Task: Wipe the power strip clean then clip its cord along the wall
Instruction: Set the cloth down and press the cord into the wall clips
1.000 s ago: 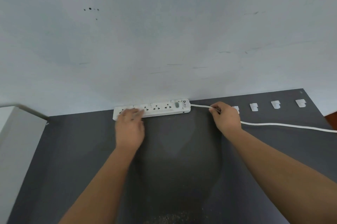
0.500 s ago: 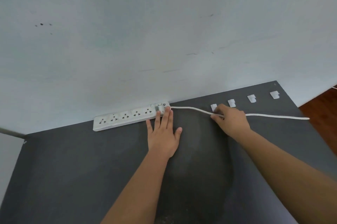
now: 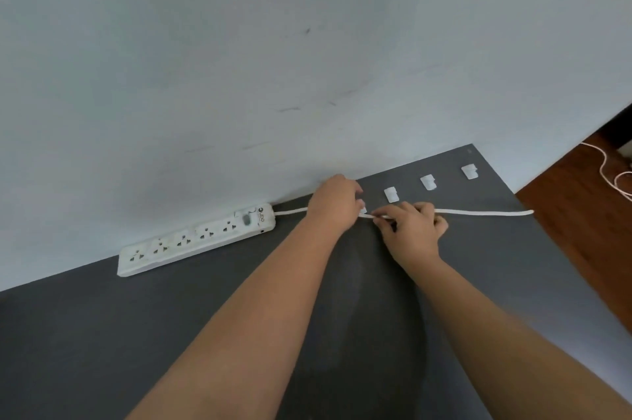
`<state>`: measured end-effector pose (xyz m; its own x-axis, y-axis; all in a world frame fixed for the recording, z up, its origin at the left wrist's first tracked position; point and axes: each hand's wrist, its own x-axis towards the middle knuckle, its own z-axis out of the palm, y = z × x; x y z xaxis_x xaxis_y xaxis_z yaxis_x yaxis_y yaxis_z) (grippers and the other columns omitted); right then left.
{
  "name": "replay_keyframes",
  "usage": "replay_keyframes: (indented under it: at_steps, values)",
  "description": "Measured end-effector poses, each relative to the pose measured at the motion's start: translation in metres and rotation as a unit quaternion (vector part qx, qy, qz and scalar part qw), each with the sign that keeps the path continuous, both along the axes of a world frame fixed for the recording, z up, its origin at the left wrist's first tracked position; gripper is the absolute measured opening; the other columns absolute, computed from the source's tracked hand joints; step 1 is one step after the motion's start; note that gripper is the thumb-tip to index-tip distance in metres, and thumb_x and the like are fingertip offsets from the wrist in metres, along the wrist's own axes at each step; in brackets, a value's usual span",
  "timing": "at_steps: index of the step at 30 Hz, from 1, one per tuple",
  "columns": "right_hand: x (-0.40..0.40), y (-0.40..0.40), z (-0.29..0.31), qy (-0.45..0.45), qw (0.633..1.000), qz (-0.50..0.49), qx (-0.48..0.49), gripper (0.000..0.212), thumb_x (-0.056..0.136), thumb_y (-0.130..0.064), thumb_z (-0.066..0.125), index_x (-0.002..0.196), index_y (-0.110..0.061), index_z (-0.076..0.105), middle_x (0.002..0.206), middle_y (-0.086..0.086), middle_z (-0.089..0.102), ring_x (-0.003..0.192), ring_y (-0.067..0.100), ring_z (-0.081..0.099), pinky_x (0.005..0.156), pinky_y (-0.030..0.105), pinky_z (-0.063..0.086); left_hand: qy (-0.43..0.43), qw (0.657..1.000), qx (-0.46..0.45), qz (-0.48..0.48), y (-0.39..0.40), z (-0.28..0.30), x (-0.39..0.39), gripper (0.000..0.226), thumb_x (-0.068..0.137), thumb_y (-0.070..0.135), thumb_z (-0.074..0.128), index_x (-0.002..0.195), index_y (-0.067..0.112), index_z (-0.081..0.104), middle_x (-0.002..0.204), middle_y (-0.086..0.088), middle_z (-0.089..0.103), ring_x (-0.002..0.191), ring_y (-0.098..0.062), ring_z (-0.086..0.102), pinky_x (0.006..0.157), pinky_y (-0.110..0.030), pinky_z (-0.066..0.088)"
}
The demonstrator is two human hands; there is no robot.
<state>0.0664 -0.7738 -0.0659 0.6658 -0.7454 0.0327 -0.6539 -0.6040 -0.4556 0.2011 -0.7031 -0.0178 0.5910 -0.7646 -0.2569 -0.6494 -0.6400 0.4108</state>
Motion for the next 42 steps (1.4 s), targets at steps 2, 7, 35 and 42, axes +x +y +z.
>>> replay_keyframes:
  at_steps: [2,7,35,42]
  values:
    - [-0.001,-0.003,0.000,0.003,1.000,0.012,-0.012,0.011,0.088,-0.039,0.060,0.095,-0.040,0.069,0.095,-0.013,0.067,0.106,0.021,0.041,0.079,0.035,0.015,0.013,0.998,0.041,-0.035,-0.008,-0.004,0.003,0.037,0.085,0.028,0.063,0.122,0.023,0.063,0.126,-0.005,0.062,0.114,-0.025,0.058,0.098,-0.036,0.046]
    - [-0.006,-0.005,-0.006,-0.015,0.998,0.045,-0.035,0.010,0.086,-0.037,0.064,0.093,-0.038,0.070,0.084,-0.013,0.064,0.099,0.022,0.043,0.076,0.030,0.010,0.025,0.997,0.031,-0.072,-0.007,-0.012,0.014,0.034,0.086,0.022,0.063,0.120,0.022,0.065,0.122,-0.004,0.066,0.112,-0.022,0.060,0.098,-0.033,0.046]
    - [-0.028,-0.064,-0.006,-0.009,0.999,-0.026,-0.045,0.016,0.088,-0.041,0.060,0.101,-0.034,0.065,0.102,-0.013,0.066,0.112,0.020,0.043,0.083,0.031,0.015,-0.001,0.989,-0.138,0.057,0.018,-0.052,-0.014,0.041,0.099,0.032,0.043,0.135,0.016,0.051,0.122,-0.006,0.057,0.114,-0.023,0.053,0.098,-0.036,0.044]
    - [-0.028,-0.083,0.005,-0.024,0.999,-0.025,-0.037,0.012,0.088,-0.045,0.060,0.093,-0.038,0.068,0.094,-0.016,0.065,0.112,0.017,0.039,0.080,0.029,0.011,-0.014,0.993,-0.119,0.012,-0.031,-0.037,-0.023,0.043,0.096,0.036,0.048,0.135,0.020,0.052,0.123,-0.007,0.058,0.117,-0.027,0.048,0.099,-0.037,0.041]
